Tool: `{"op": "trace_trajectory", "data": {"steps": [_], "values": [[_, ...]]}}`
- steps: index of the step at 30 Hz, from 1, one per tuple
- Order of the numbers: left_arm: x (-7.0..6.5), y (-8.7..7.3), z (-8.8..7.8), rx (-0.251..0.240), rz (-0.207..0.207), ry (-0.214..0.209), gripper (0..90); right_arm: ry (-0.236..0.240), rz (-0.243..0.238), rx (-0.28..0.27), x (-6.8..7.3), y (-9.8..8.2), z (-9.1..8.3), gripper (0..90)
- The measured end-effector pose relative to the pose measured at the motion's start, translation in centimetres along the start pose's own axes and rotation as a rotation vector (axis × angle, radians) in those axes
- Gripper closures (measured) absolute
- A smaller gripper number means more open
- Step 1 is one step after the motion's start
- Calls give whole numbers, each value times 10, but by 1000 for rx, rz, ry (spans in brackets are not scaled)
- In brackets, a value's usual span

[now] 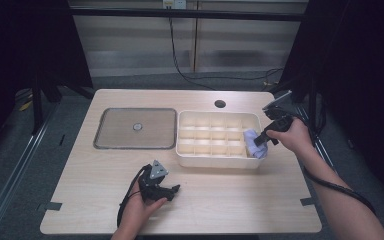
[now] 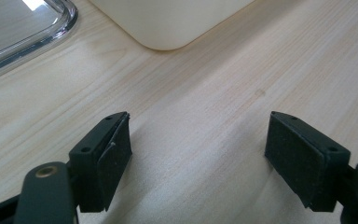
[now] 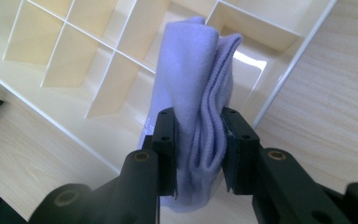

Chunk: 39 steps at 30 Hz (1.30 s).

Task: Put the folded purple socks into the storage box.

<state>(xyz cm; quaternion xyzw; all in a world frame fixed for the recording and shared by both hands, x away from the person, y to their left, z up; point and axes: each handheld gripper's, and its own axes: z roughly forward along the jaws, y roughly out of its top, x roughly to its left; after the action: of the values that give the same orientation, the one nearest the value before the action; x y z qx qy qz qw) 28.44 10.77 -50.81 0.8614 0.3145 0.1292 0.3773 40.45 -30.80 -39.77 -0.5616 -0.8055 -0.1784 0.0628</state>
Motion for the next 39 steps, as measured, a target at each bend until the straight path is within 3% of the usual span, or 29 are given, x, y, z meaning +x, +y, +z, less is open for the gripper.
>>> {"op": "trace_trajectory", "data": {"steps": [39], "values": [[0,0,0,2,-3,5,219,-53,-63,65,9,-3,20,701]]}}
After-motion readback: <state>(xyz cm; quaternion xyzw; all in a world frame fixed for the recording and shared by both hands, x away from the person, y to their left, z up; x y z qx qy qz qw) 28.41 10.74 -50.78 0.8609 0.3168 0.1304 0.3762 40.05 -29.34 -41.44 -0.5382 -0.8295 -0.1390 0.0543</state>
